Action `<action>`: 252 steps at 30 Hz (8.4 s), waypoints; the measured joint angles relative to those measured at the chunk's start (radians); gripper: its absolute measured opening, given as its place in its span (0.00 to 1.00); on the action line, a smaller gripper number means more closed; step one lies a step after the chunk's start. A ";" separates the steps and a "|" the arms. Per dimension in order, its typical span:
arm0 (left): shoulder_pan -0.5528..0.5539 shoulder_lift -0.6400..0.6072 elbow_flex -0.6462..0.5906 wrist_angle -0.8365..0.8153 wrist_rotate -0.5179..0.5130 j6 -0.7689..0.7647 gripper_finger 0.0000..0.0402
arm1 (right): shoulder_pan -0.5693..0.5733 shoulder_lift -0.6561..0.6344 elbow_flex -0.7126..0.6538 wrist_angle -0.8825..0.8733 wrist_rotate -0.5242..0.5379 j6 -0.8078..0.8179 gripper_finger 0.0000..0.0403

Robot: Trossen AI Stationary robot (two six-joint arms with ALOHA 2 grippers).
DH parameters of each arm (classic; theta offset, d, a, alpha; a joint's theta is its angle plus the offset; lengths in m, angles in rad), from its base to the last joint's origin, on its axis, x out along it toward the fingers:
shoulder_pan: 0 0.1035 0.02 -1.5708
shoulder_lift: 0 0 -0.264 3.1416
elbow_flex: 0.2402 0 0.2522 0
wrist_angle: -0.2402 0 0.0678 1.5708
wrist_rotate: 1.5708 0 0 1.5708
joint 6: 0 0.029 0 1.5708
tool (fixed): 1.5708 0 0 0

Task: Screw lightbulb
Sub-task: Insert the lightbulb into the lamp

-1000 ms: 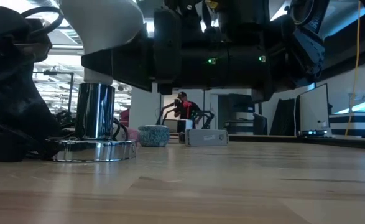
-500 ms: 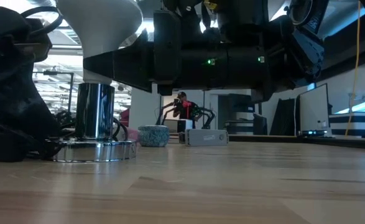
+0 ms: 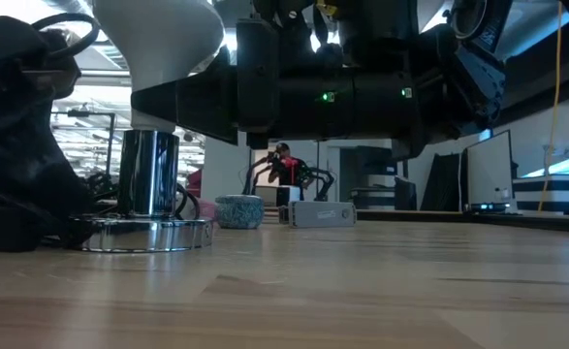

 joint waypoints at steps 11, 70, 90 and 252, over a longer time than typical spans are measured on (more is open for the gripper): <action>0.023 -0.003 0.002 -0.076 0.019 -0.062 0.55 | 0.000 0.000 0.000 -0.001 0.000 0.000 0.46; 0.022 -0.030 0.000 -0.091 0.019 -0.021 0.55 | -0.004 0.000 0.000 -0.042 -0.017 0.026 0.46; 0.021 -0.030 0.000 -0.018 0.063 0.008 0.55 | -0.004 0.000 0.000 -0.043 0.002 0.026 0.46; 0.191 -0.417 -0.339 0.333 0.154 0.575 0.55 | -0.017 0.000 0.000 -0.053 -0.075 0.027 0.41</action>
